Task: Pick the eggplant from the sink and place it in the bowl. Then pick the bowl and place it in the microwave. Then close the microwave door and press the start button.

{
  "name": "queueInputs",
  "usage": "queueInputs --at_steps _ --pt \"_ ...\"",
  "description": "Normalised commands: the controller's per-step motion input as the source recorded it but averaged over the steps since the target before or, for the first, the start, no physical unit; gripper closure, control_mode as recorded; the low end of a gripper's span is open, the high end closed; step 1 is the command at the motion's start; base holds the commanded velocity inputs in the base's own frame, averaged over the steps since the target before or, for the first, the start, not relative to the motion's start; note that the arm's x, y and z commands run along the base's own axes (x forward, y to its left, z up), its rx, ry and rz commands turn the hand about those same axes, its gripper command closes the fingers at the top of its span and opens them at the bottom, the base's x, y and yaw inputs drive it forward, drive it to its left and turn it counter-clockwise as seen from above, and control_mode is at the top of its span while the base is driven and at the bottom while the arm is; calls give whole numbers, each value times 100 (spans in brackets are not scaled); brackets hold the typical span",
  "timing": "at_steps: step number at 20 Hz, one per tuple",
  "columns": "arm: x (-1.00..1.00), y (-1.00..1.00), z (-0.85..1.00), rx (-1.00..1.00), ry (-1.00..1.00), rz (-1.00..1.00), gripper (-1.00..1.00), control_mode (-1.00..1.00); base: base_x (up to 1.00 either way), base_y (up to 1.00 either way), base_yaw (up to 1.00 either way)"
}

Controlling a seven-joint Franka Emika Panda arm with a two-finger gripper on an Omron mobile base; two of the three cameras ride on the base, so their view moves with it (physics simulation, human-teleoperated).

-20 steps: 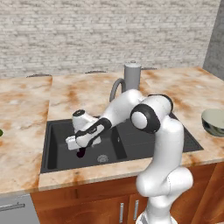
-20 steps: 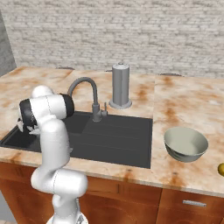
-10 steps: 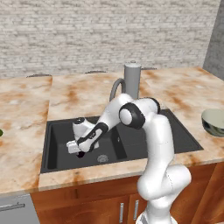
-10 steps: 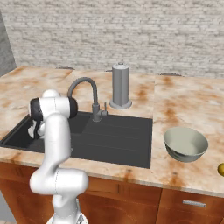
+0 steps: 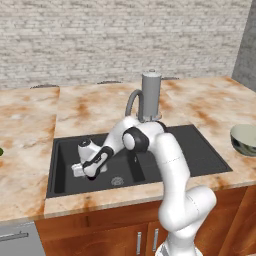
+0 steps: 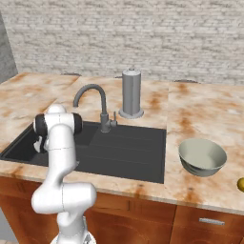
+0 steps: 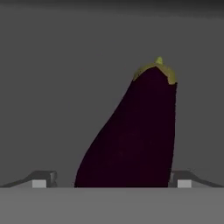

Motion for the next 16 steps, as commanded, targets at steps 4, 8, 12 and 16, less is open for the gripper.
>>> queueInputs --at_steps 4,8,12,16 --pt "51 2 -53 0 0 -1 -100 -100 0 0 0" --pt "7 0 -20 2 0 0 100 -100 0 0 0" --pt "-14 0 0 0 -4 -8 100 -100 0 0 0" --pt "-57 -20 20 0 -15 -6 100 -100 0 0 0"
